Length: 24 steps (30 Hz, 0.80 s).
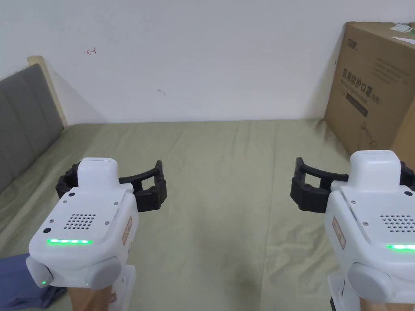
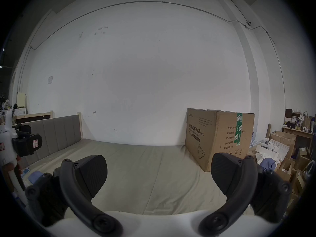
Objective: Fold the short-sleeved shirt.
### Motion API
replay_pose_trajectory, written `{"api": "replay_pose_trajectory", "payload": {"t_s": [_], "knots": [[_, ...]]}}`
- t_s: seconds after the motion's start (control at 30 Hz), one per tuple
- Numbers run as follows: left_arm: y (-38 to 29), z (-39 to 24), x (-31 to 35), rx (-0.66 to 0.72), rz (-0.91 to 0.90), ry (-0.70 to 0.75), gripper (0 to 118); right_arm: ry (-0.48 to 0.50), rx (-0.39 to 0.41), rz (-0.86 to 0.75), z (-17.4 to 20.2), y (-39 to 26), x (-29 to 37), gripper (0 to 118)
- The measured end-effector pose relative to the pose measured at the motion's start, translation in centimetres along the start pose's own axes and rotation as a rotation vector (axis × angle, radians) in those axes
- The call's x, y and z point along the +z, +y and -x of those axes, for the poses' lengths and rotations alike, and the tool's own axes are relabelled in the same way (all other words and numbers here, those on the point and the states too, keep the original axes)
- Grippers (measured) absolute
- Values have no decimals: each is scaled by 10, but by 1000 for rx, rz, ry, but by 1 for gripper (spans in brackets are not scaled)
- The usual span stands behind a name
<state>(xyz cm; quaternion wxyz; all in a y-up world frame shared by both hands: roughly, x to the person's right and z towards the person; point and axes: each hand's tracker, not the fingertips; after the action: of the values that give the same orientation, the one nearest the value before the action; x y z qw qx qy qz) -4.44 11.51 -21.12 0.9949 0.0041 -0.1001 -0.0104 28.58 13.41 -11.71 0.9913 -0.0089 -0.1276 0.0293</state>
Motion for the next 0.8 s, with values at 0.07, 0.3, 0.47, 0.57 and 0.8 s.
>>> {"api": "replay_pose_trajectory", "payload": {"t_s": [0.07, 0.3, 0.47, 0.57, 0.8], "knots": [[-1, 0, -1, -1, 2, 3, 117, 0, 1, -1, 0, 0, 0, 118], [-2, -1, -1, -6, 16, 1, 117, 0, -3, -5, -1, 1, -1, 118], [-1, 0, -2, 6, 16, 6, 117, 1, -2, -7, 0, 1, 0, 118], [-1, 1, -2, 10, 12, 3, 117, 1, -1, -7, 0, 1, 0, 118], [0, 1, -1, 9, 6, 9, 117, -7, -19, -6, -1, 2, 0, 118]]}}
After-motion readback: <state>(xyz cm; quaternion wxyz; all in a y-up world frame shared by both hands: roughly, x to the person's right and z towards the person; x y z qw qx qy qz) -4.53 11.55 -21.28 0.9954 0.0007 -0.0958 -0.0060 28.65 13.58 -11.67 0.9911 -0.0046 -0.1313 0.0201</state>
